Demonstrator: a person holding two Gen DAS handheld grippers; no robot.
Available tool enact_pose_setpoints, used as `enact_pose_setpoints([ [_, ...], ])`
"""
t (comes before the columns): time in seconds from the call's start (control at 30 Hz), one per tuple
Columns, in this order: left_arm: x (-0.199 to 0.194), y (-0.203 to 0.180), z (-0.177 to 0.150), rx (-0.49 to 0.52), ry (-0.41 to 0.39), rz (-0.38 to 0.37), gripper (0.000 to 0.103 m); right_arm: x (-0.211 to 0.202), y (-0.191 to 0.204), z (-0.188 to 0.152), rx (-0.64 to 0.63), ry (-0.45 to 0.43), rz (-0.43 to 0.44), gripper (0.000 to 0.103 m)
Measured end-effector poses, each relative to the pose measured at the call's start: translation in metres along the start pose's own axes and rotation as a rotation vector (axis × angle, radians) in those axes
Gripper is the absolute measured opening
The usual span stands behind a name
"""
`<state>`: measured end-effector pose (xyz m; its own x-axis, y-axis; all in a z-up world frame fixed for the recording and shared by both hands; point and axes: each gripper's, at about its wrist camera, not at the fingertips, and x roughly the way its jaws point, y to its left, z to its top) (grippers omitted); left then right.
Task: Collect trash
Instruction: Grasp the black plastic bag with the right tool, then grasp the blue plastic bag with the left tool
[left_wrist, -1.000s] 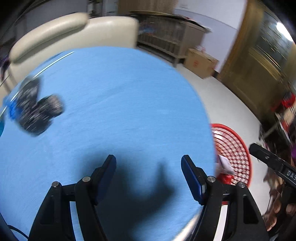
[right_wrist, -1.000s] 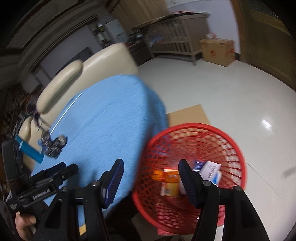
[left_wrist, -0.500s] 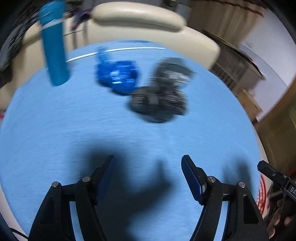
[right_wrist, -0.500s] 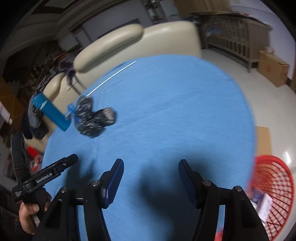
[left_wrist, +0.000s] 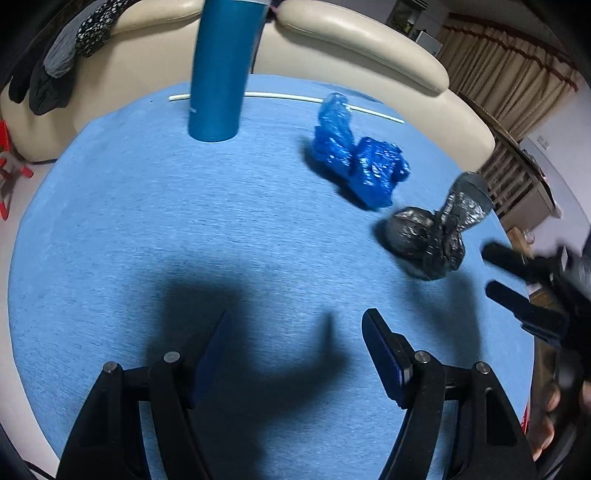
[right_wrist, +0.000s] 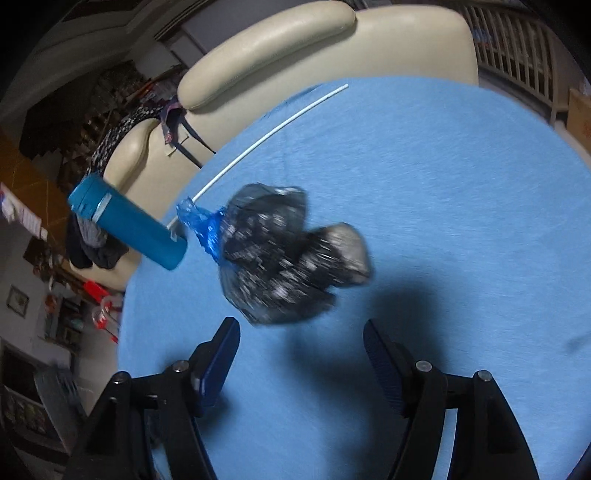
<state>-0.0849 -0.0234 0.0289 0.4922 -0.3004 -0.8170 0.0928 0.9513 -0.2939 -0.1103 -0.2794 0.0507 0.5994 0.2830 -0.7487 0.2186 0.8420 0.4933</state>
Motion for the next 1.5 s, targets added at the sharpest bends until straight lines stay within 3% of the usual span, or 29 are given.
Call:
enact_pose_setpoints([
  [0.1, 0.001, 0.009, 0.000, -0.016, 0.003, -0.002, 0.074, 0.017, 0.009, 0.009, 0.092, -0.017, 0.007, 0.073],
  [0.27, -0.001, 0.015, 0.001, -0.032, 0.002, 0.002, 0.074, 0.049, 0.017, 0.024, 0.162, -0.015, -0.097, 0.073],
  [0.5, 0.003, 0.019, 0.002, -0.037, 0.008, 0.007, 0.074, 0.083, 0.026, 0.027, 0.048, 0.025, -0.235, 0.071],
  [0.53, 0.004, 0.018, 0.003, -0.037, 0.009, 0.009, 0.074, 0.084, 0.026, 0.028, 0.025, 0.027, -0.237, 0.057],
  [0.67, 0.005, 0.016, 0.005, -0.032, 0.006, 0.010, 0.074, 0.080, 0.016, 0.028, -0.012, 0.058, -0.188, 0.048],
  [1.03, 0.019, -0.033, 0.045, 0.044, 0.003, -0.019, 0.074, 0.028, -0.025, 0.001, -0.183, 0.081, -0.220, 0.046],
  [1.2, 0.032, -0.057, 0.079, 0.003, -0.028, -0.022, 0.075, 0.013, -0.032, -0.013, -0.209, 0.083, -0.204, 0.046],
  [1.5, 0.080, -0.092, 0.129, -0.024, -0.050, 0.062, 0.077, 0.007, -0.038, -0.026, -0.179, 0.075, -0.150, 0.046],
])
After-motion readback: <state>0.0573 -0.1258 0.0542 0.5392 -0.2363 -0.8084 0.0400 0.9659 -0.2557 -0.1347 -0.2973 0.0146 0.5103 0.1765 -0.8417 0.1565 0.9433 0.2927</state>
